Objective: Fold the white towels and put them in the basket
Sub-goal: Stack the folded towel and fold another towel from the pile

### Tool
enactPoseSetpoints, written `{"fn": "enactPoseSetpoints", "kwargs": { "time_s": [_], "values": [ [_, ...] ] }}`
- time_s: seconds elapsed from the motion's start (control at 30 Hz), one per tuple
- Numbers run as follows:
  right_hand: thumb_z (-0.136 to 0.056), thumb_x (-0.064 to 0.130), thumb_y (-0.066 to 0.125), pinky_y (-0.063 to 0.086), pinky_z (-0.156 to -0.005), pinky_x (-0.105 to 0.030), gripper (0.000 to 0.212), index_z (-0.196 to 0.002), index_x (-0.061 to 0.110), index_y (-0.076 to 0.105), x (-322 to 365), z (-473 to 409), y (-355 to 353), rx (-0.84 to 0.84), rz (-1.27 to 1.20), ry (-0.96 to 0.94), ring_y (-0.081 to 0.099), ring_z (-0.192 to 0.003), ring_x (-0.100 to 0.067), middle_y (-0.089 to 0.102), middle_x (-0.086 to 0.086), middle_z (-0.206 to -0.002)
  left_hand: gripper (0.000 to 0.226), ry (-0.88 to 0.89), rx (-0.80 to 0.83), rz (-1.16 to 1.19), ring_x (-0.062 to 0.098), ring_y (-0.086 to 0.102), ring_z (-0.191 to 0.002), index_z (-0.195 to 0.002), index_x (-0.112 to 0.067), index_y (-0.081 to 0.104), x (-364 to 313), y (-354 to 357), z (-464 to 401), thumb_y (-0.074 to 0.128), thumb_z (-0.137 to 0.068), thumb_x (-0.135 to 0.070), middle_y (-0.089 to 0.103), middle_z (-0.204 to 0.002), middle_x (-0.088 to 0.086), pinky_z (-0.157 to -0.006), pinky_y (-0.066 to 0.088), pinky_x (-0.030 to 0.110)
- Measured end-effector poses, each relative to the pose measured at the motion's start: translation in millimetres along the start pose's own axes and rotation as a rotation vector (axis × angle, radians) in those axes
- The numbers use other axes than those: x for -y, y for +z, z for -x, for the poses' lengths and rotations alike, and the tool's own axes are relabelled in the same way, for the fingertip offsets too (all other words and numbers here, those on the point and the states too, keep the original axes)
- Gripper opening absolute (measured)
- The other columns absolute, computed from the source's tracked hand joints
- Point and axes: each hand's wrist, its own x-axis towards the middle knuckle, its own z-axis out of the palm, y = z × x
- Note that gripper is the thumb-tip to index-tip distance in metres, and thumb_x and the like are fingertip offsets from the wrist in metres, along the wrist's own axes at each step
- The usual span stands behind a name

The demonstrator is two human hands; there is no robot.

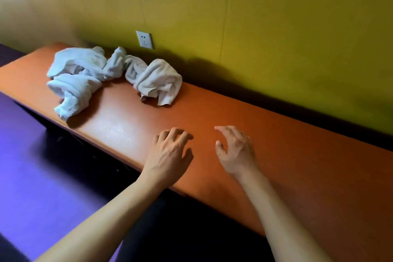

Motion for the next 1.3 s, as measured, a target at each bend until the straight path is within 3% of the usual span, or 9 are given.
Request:
{"fn": "enactPoseSetpoints", "kwargs": {
  "time_s": [0.27,0.43,0.6,0.8,0.93,1.07,1.17,1.3],
  "values": [
    [-0.094,0.030,0.055,0.036,-0.104,-0.036,0.047,-0.140,0.027,0.052,23.0,-77.8,67.3,0.116,0.059,-0.043,0.050,-0.126,-0.021,0.054,0.001,-0.137,0.039,-0.083,0.020,-0.079,0.027,0.051,-0.119,-0.133,-0.028,0.055,97.5,30.1,-57.8,0.055,-0.095,-0.038,0.055,-0.132,-0.003,-0.099,0.037,0.039],
    [-0.096,0.033,0.052,0.033,-0.113,-0.040,0.053,-0.148,0.029,0.041,10.8,-110.5,103.4,0.142,0.157,-0.022,0.044,-0.134,-0.019,0.048,0.002,-0.146,0.055,-0.120,0.002,-0.128,0.031,0.048,-0.124,-0.145,-0.025,0.043,144.6,52.4,-112.0,0.057,-0.093,-0.032,0.045,-0.143,0.003,-0.101,0.036,0.041],
    [-0.101,0.046,0.041,0.017,-0.124,-0.044,0.058,-0.155,0.034,0.025,-5.5,-117.0,129.8,0.235,0.264,0.044,0.024,-0.150,-0.020,0.029,0.002,-0.162,0.069,-0.294,-0.039,-0.047,0.033,0.030,-0.144,-0.157,-0.023,0.023,183.0,71.4,-168.9,0.055,-0.096,-0.029,0.018,-0.165,0.007,-0.110,0.030,0.047],
    [-0.104,0.048,0.026,0.000,-0.126,-0.039,0.057,-0.159,0.036,0.012,-19.8,-106.4,138.0,0.237,0.230,-0.005,0.006,-0.154,-0.013,0.013,0.005,-0.167,0.077,-0.414,-0.063,0.128,0.024,0.010,-0.154,-0.161,-0.027,0.008,205.3,93.8,-199.7,0.050,-0.100,-0.044,0.003,-0.170,-0.004,-0.114,0.032,0.055],
    [-0.104,0.048,0.026,-0.002,-0.126,-0.039,0.057,-0.159,0.036,0.012,-21.0,-106.9,137.8,0.241,0.212,-0.015,0.005,-0.154,-0.012,0.012,0.006,-0.167,0.071,-0.430,-0.005,0.132,0.034,0.023,-0.147,-0.159,-0.032,0.018,218.1,96.5,-218.4,0.055,-0.098,-0.033,0.014,-0.168,0.000,-0.113,0.036,0.050],
    [-0.105,0.048,0.028,-0.004,-0.125,-0.036,0.058,-0.159,0.036,0.011,-23.6,-107.5,133.6,0.274,0.197,-0.027,0.003,-0.154,-0.010,0.010,0.006,-0.167,0.031,-0.453,-0.077,0.065,0.038,0.045,-0.122,-0.127,-0.025,0.054,218.7,96.3,-223.8,0.048,-0.099,-0.012,0.048,-0.141,0.006,-0.094,0.048,0.053],
    [-0.105,0.046,0.031,-0.004,-0.125,-0.036,0.059,-0.159,0.035,0.011,-22.5,-105.9,128.4,0.302,0.167,-0.031,0.001,-0.154,-0.010,0.009,0.007,-0.168,0.021,-0.333,-0.101,0.043,0.040,0.049,-0.117,-0.116,-0.013,0.060,217.0,99.6,-209.2,0.045,-0.102,-0.010,0.054,-0.132,0.012,-0.097,0.044,0.050],
    [-0.104,0.043,0.038,-0.003,-0.125,-0.034,0.060,-0.158,0.035,0.014,-21.2,-94.1,116.5,0.335,0.132,-0.010,0.003,-0.154,-0.009,0.011,0.007,-0.167,0.025,-0.267,-0.151,0.107,0.042,0.054,-0.107,-0.120,-0.004,0.060,207.7,98.2,-183.7,0.044,-0.102,-0.003,0.060,-0.122,0.018,-0.093,0.041,0.045]
  ]
}}
